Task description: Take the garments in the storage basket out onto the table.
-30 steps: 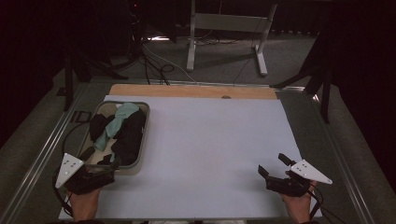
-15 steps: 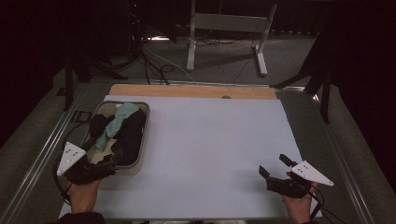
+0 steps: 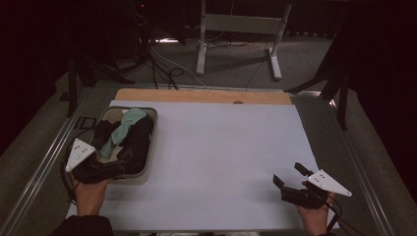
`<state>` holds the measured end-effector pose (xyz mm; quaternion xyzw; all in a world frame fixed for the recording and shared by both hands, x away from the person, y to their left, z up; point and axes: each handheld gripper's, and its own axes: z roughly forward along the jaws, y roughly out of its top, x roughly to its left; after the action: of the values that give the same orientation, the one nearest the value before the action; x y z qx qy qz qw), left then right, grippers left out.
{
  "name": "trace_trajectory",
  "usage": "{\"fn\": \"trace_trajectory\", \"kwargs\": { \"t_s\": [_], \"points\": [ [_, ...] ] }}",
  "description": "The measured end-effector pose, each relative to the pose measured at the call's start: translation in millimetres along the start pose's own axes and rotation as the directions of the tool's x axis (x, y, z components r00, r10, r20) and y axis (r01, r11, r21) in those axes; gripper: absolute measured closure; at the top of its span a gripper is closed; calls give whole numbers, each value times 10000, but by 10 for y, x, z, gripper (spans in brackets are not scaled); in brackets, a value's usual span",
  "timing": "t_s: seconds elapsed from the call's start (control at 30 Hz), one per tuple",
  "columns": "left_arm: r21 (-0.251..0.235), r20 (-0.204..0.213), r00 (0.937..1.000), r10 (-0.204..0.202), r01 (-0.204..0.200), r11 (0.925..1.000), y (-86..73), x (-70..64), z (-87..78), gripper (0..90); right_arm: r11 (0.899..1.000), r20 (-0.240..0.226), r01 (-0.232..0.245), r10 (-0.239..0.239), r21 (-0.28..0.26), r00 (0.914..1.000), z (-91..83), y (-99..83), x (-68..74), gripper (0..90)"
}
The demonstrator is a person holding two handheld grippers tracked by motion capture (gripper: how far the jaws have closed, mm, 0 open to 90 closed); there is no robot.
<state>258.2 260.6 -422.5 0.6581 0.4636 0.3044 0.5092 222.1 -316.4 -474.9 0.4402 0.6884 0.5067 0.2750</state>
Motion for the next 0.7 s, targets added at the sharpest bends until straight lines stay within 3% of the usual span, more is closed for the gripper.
{"fn": "trace_trajectory", "kwargs": {
  "t_s": [0.4,0.5,0.7],
  "points": [
    [79,-78,10000,17,-16,10000,154,32,122,2,10000,-47,-48,48,24,10000,-11,-5,-4,70],
    [132,-157,9995,259,-257,9996,206,9,154,2,10000,-70,-92,92,9,9999,-9,-6,-5,70],
    [124,-99,9994,322,-321,9994,267,33,236,2,9999,-86,-130,130,-17,9999,-10,-6,-6,70]
  ]
}}
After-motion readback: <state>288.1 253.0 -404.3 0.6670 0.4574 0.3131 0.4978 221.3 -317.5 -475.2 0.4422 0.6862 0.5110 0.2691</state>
